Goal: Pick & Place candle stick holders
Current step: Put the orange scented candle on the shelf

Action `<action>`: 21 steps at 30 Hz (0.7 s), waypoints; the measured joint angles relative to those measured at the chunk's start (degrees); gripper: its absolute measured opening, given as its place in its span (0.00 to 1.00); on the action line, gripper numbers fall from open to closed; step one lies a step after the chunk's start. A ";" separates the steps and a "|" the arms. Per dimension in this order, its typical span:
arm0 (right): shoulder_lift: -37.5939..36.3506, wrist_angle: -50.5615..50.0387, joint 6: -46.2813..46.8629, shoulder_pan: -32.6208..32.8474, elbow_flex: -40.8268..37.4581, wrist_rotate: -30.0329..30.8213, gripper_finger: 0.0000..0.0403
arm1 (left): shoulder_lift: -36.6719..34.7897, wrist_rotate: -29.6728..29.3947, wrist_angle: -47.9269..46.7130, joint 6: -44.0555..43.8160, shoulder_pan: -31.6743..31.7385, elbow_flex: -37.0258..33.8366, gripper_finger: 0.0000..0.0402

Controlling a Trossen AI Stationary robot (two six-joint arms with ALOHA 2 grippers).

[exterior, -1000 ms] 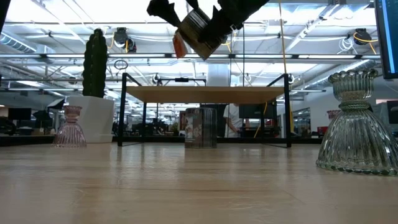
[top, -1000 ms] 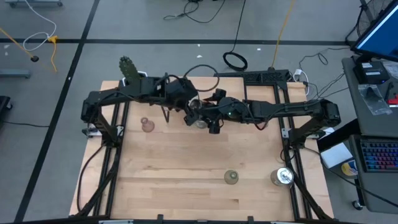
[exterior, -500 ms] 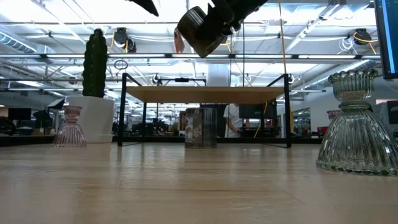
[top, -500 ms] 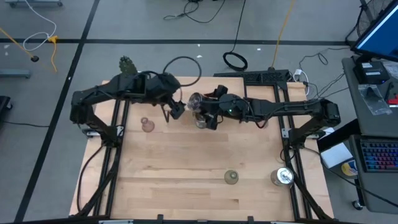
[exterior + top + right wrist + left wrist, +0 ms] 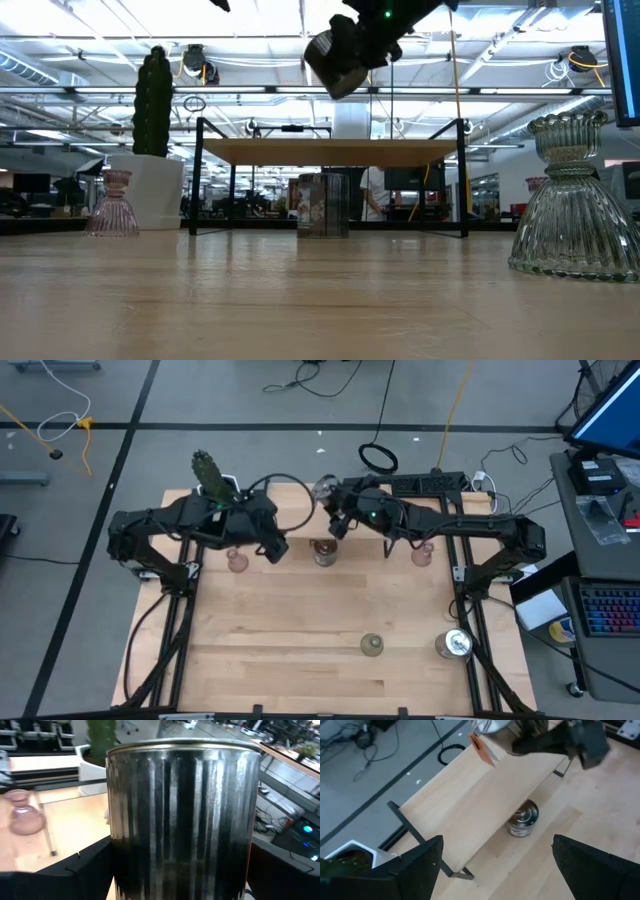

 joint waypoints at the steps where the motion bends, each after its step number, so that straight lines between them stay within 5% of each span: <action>1: 0.00 -0.02 0.00 -0.60 0.00 0.04 0.87 | -0.02 -0.73 -0.03 -0.87 -0.57 -0.53 0.93; 15: -2.56 4.67 1.56 -5.66 -5.96 4.27 0.87 | -7.27 -2.26 8.22 -13.40 -5.90 -19.66 0.93; 21: -7.08 21.94 7.46 -7.03 -18.22 4.51 0.87 | -13.91 -2.32 18.04 -14.72 -7.06 -29.05 0.92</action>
